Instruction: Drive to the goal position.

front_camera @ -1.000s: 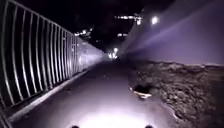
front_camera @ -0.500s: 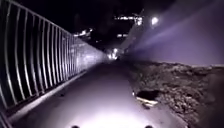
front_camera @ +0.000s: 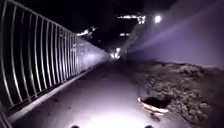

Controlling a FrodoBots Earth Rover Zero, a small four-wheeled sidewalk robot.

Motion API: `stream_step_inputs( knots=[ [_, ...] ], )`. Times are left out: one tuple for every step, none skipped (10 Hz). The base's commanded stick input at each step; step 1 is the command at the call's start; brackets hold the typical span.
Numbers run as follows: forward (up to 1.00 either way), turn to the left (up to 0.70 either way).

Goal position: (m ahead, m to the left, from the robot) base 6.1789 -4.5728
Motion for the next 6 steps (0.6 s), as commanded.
stream_step_inputs(
  knots=[
    [0.5, 0.0],
    [0.5, 0.0],
    [0.5, 0.0],
    [0.5, 0.0],
    [0.5, 0.0],
    [0.5, 0.0]
  ],
)
